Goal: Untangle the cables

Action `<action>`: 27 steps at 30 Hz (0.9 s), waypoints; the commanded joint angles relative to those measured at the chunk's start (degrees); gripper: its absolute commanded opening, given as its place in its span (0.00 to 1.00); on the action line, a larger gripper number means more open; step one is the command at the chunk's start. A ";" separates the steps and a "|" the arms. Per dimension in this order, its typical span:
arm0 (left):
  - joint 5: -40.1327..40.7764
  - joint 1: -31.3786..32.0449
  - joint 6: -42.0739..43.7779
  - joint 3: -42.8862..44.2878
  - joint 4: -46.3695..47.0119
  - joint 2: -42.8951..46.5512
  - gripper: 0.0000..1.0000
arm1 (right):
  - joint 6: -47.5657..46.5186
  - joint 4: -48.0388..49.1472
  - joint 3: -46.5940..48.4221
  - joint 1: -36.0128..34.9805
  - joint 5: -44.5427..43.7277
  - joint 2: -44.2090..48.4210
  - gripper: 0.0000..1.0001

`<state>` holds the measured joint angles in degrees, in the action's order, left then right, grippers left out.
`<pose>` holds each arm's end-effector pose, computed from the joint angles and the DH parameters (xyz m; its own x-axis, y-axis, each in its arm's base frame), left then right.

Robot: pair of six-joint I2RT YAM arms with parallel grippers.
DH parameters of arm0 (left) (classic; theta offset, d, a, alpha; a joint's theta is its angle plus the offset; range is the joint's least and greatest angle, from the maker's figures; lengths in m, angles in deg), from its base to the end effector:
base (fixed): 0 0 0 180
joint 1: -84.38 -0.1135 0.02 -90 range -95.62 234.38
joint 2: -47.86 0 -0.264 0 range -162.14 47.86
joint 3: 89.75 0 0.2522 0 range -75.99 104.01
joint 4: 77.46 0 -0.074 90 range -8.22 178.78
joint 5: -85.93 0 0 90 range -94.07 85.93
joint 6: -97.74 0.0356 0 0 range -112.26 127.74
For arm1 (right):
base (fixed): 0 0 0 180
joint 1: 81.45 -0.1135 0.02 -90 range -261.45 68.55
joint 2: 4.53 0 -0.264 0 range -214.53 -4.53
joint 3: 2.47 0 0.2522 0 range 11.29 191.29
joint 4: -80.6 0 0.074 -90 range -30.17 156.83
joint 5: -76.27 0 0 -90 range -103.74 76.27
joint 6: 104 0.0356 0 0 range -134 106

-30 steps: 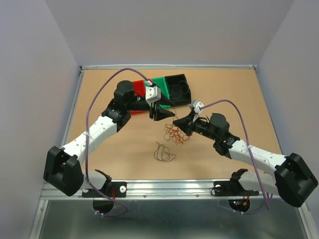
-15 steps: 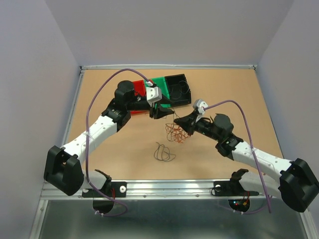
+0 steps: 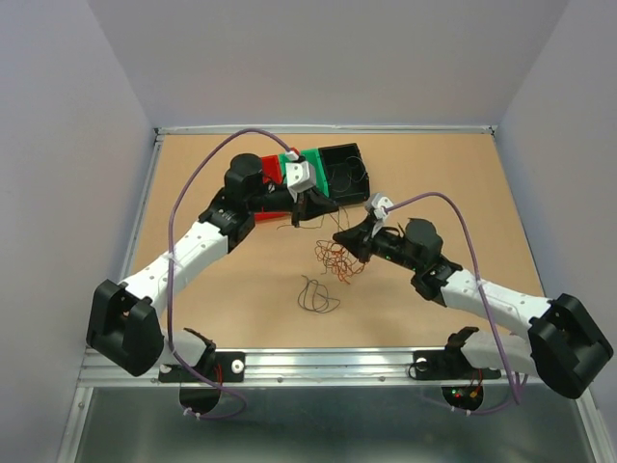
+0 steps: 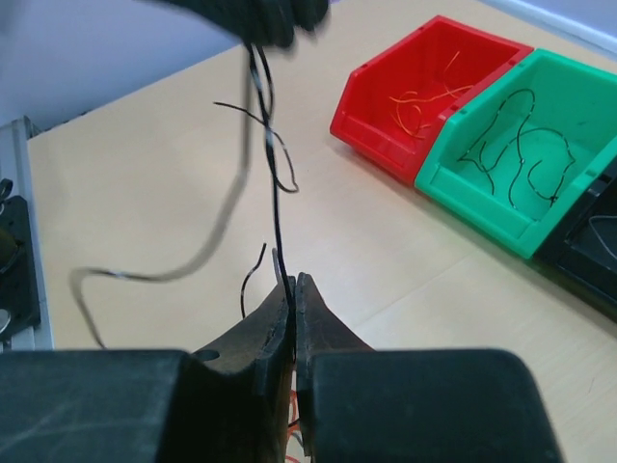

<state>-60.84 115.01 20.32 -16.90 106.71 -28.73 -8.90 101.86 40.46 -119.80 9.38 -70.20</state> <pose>0.2464 -0.1805 0.3546 0.2239 0.0062 -0.9746 0.9736 0.0451 0.2239 0.1878 0.1664 0.2538 -0.0983 0.0265 -0.9948 -0.8731 0.4774 0.0990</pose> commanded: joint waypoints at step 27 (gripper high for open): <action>26.01 -3.82 -9.68 42.60 -4.57 -2.76 0.00 | -0.71 2.24 6.69 -0.06 -4.04 -9.92 0.11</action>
<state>-39.43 113.44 9.44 25.11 103.85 -24.36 -9.40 101.84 49.22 -119.78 8.13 -84.52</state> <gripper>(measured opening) 0.037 0.104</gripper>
